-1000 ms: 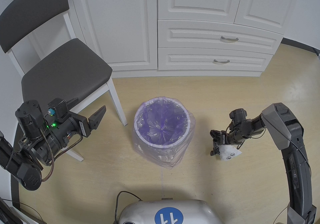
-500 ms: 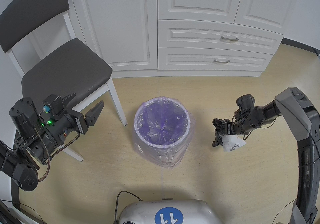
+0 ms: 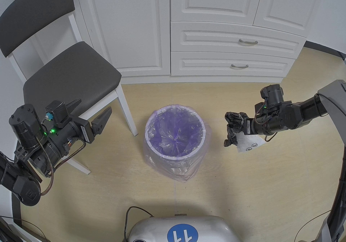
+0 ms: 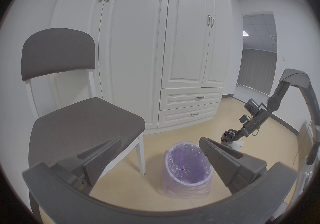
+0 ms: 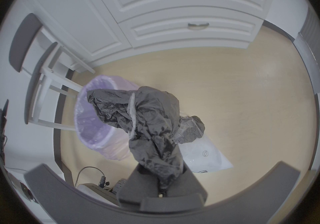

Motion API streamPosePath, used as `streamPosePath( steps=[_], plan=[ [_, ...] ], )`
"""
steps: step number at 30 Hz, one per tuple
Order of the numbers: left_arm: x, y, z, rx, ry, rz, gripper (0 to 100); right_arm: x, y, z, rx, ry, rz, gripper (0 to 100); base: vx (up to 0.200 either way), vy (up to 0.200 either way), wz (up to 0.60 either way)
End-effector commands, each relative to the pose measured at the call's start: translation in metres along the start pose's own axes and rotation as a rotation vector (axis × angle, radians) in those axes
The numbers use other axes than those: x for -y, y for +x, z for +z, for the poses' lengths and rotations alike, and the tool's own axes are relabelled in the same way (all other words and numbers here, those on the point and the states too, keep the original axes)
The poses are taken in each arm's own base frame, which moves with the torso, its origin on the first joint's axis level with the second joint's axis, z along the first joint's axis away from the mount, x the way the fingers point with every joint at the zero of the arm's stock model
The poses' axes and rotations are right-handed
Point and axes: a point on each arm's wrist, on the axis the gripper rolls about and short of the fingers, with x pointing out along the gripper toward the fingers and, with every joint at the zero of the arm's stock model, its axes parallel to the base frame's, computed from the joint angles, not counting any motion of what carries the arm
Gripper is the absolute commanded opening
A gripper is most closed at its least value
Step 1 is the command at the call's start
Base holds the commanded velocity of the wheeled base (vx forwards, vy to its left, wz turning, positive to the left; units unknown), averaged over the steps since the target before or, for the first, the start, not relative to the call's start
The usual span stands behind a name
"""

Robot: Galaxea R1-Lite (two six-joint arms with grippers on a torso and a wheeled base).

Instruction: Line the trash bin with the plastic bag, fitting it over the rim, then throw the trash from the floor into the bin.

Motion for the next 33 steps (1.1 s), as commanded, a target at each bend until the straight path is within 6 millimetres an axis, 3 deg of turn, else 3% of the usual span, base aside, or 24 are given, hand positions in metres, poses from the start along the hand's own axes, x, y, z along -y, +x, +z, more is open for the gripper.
streamPosePath(
  steps=[1,7,14,28,33],
  plan=[
    [0.0,-0.001,0.002,0.008,0.0,0.001,100,-0.023,-0.032,0.004,0.077,-0.031,0.05,0,0.0,0.0,0.0],
    [-0.001,-0.001,0.002,0.006,-0.001,0.004,100,-0.048,-0.056,-0.001,0.186,-0.065,0.124,0,0.0,0.0,0.0],
    [0.0,-0.002,0.0,0.0,-0.002,0.001,100,-0.079,-0.065,-0.007,0.286,-0.004,0.229,0,0.0,0.0,0.0],
    [0.0,0.0,0.001,0.003,-0.001,0.001,100,-0.117,-0.054,-0.025,0.332,0.013,0.348,0,0.0,0.0,0.0],
    [0.0,0.0,0.002,0.008,-0.001,0.0,100,-0.134,-0.04,-0.034,0.376,0.051,0.38,0,0.0,0.0,0.0]
  ],
)
